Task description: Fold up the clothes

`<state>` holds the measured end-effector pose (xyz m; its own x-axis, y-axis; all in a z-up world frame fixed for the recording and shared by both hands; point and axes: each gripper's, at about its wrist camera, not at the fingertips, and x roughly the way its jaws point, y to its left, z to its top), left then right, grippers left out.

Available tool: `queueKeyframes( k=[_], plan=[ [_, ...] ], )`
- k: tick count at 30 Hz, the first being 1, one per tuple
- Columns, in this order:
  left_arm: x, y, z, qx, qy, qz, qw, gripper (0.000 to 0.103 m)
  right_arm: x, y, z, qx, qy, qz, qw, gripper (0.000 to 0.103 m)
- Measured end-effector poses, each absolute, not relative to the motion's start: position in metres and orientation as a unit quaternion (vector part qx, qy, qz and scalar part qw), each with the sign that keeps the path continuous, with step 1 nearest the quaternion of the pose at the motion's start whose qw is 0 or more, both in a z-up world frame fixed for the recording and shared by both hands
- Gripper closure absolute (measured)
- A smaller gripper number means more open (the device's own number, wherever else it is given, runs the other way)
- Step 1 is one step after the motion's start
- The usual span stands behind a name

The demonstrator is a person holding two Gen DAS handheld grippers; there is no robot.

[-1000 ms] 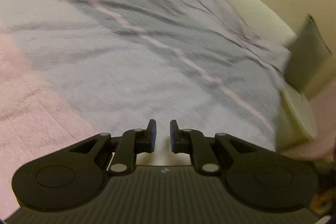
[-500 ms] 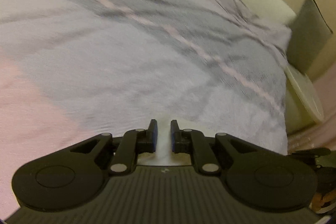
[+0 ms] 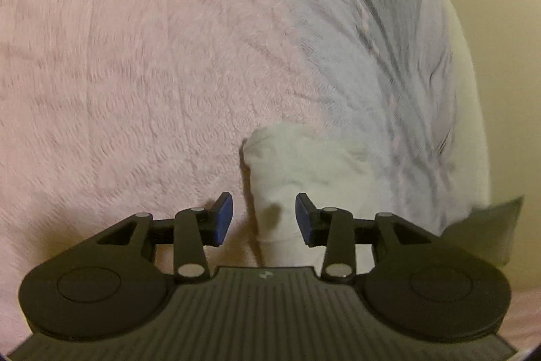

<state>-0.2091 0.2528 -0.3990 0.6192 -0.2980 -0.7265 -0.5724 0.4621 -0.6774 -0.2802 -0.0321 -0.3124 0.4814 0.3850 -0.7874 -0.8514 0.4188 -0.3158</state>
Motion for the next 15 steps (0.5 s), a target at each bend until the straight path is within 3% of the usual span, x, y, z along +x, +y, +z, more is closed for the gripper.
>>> queueKeyframes(
  k=[4,5,6,8,10,15],
  plan=[
    [-0.202,0.253,-0.42,-0.53,0.415,0.095,0.733,0.069,-0.311,-0.004,-0.344,-0.472,0.231,0.382,0.76,0.046],
    [-0.2,0.254,-0.424,-0.532,0.411,0.092,0.735,0.073,-0.314,0.001,-0.354,-0.498,0.215,0.371,0.754,0.046],
    [-0.197,0.255,-0.429,-0.533,0.407,0.088,0.736,0.084,-0.312,0.004,-0.366,-0.519,0.204,0.356,0.75,0.048],
    [-0.191,0.256,-0.433,-0.529,0.406,0.074,0.742,0.1,-0.304,0.005,-0.38,-0.54,0.199,0.332,0.747,0.069],
    [-0.187,0.258,-0.431,-0.512,0.41,0.061,0.752,0.1,-0.294,0.002,-0.38,-0.525,0.222,0.328,0.754,0.099],
    [-0.18,0.271,-0.426,-0.485,0.407,0.028,0.773,0.1,-0.273,-0.012,-0.383,-0.527,0.253,0.295,0.756,0.103]
  ],
)
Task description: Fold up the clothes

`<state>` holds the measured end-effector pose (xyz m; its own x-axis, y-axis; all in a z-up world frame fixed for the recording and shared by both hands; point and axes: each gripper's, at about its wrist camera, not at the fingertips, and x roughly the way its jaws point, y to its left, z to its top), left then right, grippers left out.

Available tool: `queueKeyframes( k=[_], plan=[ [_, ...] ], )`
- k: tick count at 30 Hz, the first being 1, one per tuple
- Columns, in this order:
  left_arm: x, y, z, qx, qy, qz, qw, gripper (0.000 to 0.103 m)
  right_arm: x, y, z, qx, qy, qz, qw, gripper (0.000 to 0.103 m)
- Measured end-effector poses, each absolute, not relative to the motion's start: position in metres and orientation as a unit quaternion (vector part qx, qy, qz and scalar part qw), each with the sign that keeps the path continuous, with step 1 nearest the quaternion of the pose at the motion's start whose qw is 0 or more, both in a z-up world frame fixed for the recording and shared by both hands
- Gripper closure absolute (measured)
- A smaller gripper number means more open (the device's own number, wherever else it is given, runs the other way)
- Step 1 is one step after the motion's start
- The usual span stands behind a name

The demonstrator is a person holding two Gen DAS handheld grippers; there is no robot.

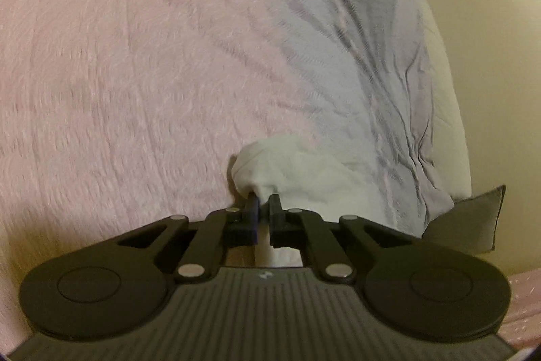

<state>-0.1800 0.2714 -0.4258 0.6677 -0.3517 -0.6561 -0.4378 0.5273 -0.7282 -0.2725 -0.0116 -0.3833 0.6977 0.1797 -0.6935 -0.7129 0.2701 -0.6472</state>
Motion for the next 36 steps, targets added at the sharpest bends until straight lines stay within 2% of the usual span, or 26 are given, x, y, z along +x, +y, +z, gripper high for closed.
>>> queueKeyframes(
  k=[6,7,8,10,12,17,18,19,20,29,32,35,36],
  plan=[
    [-0.181,0.277,-0.437,-0.487,0.422,-0.006,0.764,0.098,-0.255,-0.03,-0.373,-0.47,0.306,0.285,0.777,0.103],
    [-0.182,0.279,-0.438,-0.496,0.422,-0.007,0.758,0.097,-0.256,-0.03,-0.368,-0.462,0.309,0.281,0.782,0.101],
    [-0.184,0.281,-0.438,-0.505,0.423,-0.007,0.753,0.095,-0.262,-0.029,-0.363,-0.466,0.306,0.283,0.781,0.093],
    [-0.188,0.284,-0.438,-0.511,0.424,-0.007,0.748,0.09,-0.279,-0.021,-0.357,-0.475,0.291,0.297,0.776,0.06],
    [-0.188,0.285,-0.437,-0.51,0.425,-0.009,0.748,0.087,-0.292,-0.009,-0.355,-0.488,0.264,0.31,0.772,0.056],
    [-0.183,0.289,-0.44,-0.51,0.419,-0.019,0.751,0.086,-0.297,0.024,-0.377,-0.534,0.209,0.31,0.758,0.056],
    [-0.182,0.289,-0.442,-0.51,0.417,-0.022,0.752,0.087,-0.293,0.031,-0.386,-0.548,0.203,0.307,0.751,0.061],
    [-0.18,0.288,-0.443,-0.507,0.417,-0.027,0.754,0.092,-0.289,0.036,-0.393,-0.555,0.203,0.309,0.746,0.086],
    [-0.178,0.287,-0.443,-0.503,0.418,-0.033,0.756,0.1,-0.286,0.038,-0.396,-0.551,0.211,0.314,0.744,0.097],
    [-0.175,0.297,-0.45,-0.474,0.425,-0.054,0.769,0.1,-0.263,0.037,-0.396,-0.547,0.264,0.313,0.73,0.101],
    [-0.181,0.299,-0.453,-0.488,0.425,-0.048,0.76,0.095,-0.254,0.039,-0.393,-0.538,0.282,0.319,0.728,0.1],
    [-0.189,0.3,-0.426,-0.437,0.419,-0.019,0.796,0.089,-0.238,0.027,-0.369,-0.46,0.347,0.314,0.755,0.089],
    [-0.194,0.302,-0.415,-0.42,0.412,-0.006,0.808,0.089,-0.231,0.021,-0.357,-0.419,0.374,0.314,0.766,0.083]
  ],
)
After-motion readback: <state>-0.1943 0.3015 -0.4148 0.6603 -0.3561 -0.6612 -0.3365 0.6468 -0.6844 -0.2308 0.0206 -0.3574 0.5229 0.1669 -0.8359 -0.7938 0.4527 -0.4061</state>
